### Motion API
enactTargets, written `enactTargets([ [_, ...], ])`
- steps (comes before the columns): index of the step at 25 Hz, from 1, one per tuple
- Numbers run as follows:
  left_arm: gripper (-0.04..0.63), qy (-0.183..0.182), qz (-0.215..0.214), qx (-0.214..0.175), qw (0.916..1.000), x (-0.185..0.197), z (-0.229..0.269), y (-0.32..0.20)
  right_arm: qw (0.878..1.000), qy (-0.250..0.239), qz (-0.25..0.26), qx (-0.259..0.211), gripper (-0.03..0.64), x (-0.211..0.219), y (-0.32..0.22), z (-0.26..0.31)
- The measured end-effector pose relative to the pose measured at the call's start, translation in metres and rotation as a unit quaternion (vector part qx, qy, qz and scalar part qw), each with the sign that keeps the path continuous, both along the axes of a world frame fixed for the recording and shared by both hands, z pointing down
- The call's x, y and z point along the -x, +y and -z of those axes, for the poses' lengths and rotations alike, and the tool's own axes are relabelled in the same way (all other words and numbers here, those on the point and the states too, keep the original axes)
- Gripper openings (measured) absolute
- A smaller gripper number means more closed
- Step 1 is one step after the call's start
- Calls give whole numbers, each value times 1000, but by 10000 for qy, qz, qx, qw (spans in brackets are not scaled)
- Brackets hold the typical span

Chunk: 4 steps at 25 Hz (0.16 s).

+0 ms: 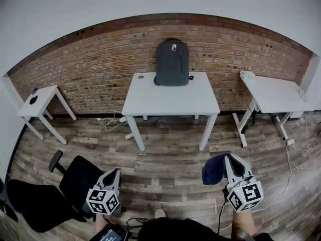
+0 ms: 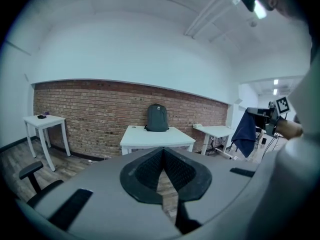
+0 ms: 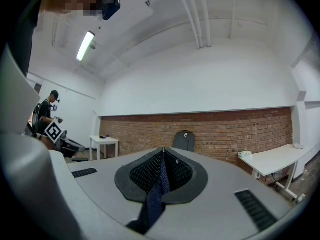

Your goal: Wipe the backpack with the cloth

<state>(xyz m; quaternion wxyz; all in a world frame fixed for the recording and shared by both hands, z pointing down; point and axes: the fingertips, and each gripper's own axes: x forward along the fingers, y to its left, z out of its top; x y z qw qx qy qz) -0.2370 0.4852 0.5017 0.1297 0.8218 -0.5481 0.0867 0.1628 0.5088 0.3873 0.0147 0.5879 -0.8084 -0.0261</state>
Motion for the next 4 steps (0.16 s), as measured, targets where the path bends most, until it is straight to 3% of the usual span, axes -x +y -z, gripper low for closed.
enactTargets([
  [4, -3, -26, 59, 17, 10000, 5, -4, 5, 9999, -22, -52, -111, 9, 4, -1, 3],
])
